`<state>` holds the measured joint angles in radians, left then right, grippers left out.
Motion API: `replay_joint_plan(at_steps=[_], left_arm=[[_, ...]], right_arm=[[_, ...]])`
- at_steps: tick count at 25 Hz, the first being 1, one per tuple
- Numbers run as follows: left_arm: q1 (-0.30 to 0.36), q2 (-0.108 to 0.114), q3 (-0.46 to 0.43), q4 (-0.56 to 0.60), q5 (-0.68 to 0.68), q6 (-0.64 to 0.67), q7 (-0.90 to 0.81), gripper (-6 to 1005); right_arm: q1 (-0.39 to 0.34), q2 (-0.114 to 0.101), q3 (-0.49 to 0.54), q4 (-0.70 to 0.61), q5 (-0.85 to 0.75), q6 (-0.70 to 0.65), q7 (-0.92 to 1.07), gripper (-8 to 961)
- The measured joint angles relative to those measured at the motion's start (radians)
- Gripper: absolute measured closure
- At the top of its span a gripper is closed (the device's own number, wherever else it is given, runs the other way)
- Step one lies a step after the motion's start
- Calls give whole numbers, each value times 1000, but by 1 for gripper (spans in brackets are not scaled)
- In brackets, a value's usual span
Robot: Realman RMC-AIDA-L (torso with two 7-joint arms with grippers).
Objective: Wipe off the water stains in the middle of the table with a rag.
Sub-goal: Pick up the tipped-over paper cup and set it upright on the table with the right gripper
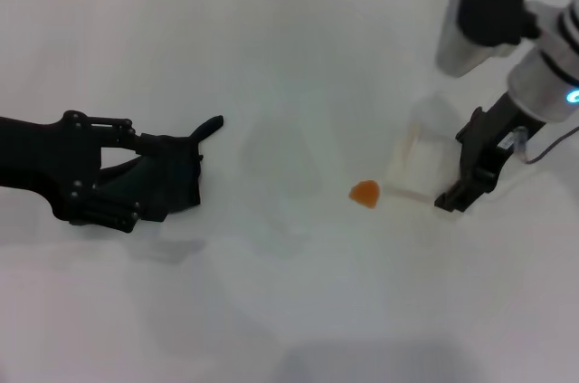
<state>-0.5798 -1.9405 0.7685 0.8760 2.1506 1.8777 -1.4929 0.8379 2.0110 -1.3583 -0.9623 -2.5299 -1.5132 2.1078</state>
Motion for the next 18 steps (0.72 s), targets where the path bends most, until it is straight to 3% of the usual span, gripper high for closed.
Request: replay_joint_plan(at_steps=[5,11,15,18], left_arm=[[1,0,0,0,0,0,2,123],[2,5,-3,2,0,2,5,123],[0,6,-3,4,0,4,4,123],[0,8,-3,6,-1,4,3,123]], right_arm=[[-102,-2,201,-93,95,-61,-113,293],[-261,-5,414,-129,367,-110,-359,295],[-367,-2,462,-70,541,-85,-527,296],[-405,-3,470,39,656,-61,-647,296]])
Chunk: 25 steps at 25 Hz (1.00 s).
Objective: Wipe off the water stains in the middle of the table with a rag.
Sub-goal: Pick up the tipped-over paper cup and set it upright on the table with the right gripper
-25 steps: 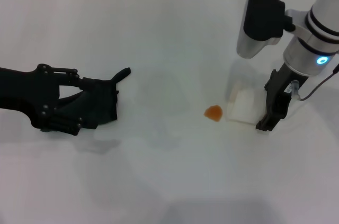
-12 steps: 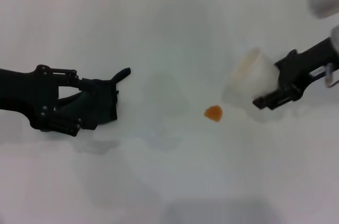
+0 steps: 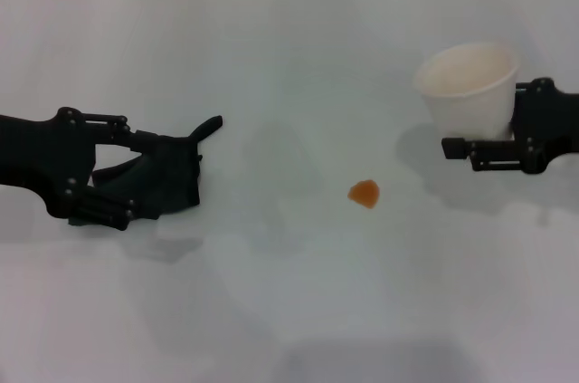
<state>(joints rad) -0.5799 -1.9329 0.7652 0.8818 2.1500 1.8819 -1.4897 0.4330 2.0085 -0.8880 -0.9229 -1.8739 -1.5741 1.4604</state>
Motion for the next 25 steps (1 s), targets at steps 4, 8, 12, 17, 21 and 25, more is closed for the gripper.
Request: replay_joint_plan(at_steps=[4,8,12,17,21,25], left_arm=[[2,5,-1,0,0,0,-3,123],[-2,6,-1,0,-1,0,-4,123],[-5,8,-1,0,-1,0,-4,123],[-6,8,-1,0,-1,-1,-6,123],[-6,9,-1,0,-1,-2,-6,123],[-6,9,-1,0,1,-4,-6,123]], right_arm=[[-11,0,9,192,132,47,-170,297],[-8,3,10,402,269,102,-394,297],[-2,5,6,529,365,127,-573,297],[0,7,5,658,446,147,-729,298],[5,11,5,733,474,185,-794,298],[8,17,7,795,509,239,-839,298]])
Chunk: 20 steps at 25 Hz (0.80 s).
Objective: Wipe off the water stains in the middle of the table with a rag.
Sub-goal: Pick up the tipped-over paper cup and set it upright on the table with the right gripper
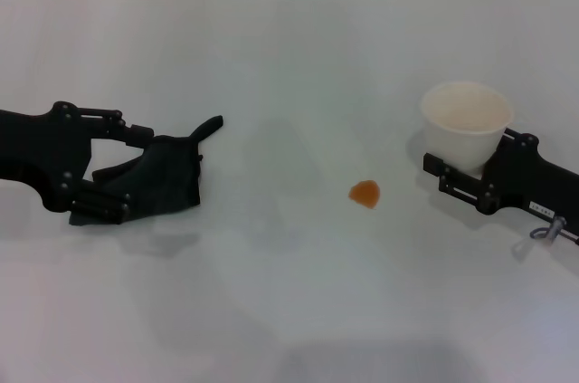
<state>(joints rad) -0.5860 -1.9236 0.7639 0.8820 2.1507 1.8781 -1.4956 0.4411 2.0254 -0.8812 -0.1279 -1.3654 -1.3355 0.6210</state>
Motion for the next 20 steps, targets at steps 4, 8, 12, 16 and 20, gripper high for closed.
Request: replay_joint_plan(at_steps=[4,8,12,16,20], left_arm=[[0,0,0,0,0,1,-1,123],[0,-1,0,0,2,2,-3,123],[1,-3,2,0,2,3,-3,123],[5,-5,3,0,3,2,-3,123],[7,-8,4,0,4,1,-3,124]], right_arm=[[-1,1,0,39,30,12,-44,298],[-2,1,1,71,33,26,-83,299],[-2,2,1,99,34,44,-117,299],[-3,3,8,114,37,53,-132,299],[0,3,13,124,42,55,-138,294]])
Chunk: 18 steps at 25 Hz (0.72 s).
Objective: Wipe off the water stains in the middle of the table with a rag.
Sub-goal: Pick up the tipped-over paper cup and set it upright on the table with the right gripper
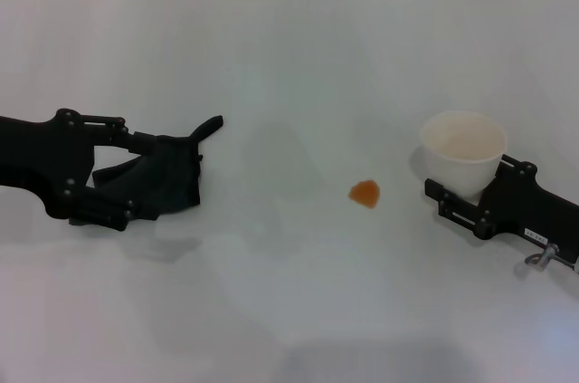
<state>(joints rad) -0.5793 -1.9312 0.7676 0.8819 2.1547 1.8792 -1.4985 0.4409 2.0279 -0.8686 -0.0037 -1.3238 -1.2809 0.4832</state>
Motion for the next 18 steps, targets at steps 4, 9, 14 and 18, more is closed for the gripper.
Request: replay_joint_plan(at_steps=[4,9,14,18], left_arm=[[-4,-2,2,-2,0,-1,0,124],[-3,-2,0,-3,0,-1,0,124],[-4,-2,-1,-4,0,-2,0,124],[-6,-2,-2,-5,-1,-2,0,124]], right_arm=[[1,0,0,2,2,3,-1,279],[1,0,0,2,3,5,-1,220],[1,0,-4,2,0,17,-1,151],[-2,-1,-5,2,-2,24,0,123]])
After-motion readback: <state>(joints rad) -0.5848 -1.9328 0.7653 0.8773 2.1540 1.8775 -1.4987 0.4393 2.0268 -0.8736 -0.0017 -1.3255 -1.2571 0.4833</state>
